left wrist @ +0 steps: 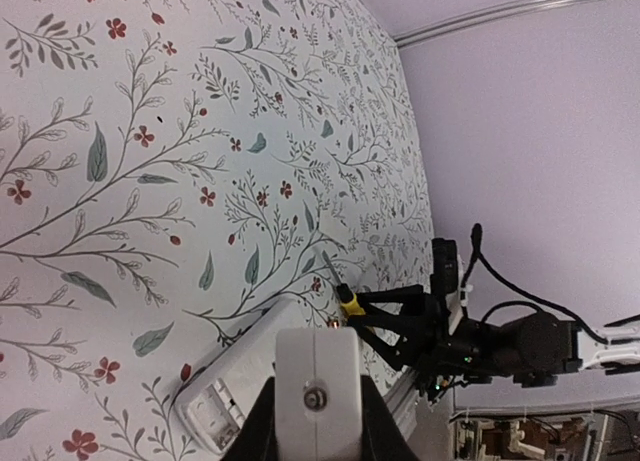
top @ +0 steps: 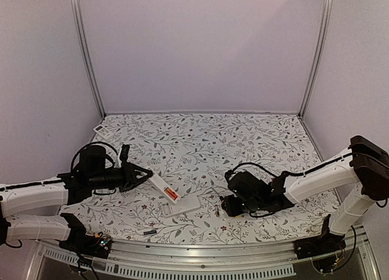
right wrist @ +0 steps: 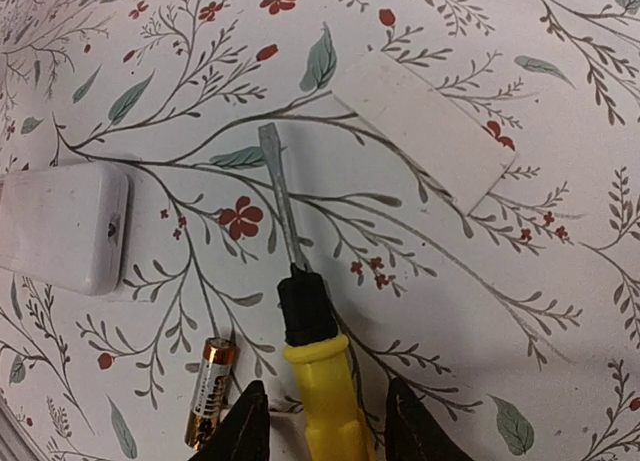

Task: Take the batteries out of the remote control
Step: Pick up the screwdriver from the center of the board.

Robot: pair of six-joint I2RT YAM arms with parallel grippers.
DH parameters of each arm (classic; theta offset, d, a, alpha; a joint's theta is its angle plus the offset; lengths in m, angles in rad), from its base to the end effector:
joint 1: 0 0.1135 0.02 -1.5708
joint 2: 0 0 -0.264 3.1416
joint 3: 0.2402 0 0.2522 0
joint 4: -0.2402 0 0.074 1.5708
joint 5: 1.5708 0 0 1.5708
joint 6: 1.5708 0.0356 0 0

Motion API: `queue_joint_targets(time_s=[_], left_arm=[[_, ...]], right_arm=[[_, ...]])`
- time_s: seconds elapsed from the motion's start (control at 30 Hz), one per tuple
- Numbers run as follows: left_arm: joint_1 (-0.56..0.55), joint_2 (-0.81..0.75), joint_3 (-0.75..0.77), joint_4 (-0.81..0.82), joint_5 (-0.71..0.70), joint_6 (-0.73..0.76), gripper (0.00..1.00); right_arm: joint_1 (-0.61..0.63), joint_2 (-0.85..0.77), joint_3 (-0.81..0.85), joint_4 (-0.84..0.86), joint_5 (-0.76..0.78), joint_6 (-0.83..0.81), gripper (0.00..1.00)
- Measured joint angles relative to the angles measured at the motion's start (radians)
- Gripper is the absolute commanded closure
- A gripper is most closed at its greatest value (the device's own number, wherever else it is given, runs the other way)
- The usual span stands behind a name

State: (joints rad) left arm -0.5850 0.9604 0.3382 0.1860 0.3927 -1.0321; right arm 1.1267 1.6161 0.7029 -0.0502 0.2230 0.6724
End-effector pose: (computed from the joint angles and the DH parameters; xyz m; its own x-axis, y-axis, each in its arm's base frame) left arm 0.1589 -0.1216 0.1907 -0.8668 -0.3771 -0.3262 0.1077 0.4972 -0.8609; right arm 0.1322 0.2596 0.1308 -0.7907 -0.2481 -0.5596 -0.4268 0.8788 0.2134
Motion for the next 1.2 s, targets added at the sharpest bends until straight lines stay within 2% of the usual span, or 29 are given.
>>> queue_joint_targets(time_s=[0.2, 0.33, 0.67, 1.03, 1.07, 1.2], left_arm=[[0.000, 0.115, 0.043, 0.074, -0.031, -0.008, 1.00], [0.001, 0.225, 0.095, 0.161, -0.038, -0.006, 1.00], [0.004, 0.492, 0.189, 0.354, -0.026, -0.001, 1.00], [0.009, 0.710, 0.250, 0.452, -0.001, 0.019, 1.00], [0.009, 0.719, 0.256, 0.455, 0.001, 0.022, 0.98], [0.010, 0.736, 0.259, 0.452, 0.004, 0.037, 0.64]], right_arm=[[0.005, 0.050, 0.045, -0.019, 0.039, -0.013, 0.84], [0.005, 0.066, 0.063, -0.036, 0.079, 0.004, 0.92], [0.001, 0.012, 0.051, -0.060, 0.164, 0.061, 0.97], [-0.053, -0.079, 0.004, -0.024, 0.151, 0.094, 0.98], [-0.055, -0.085, 0.004, -0.021, 0.147, 0.094, 0.98], [-0.056, -0.129, -0.007, 0.004, 0.124, 0.090, 0.98]])
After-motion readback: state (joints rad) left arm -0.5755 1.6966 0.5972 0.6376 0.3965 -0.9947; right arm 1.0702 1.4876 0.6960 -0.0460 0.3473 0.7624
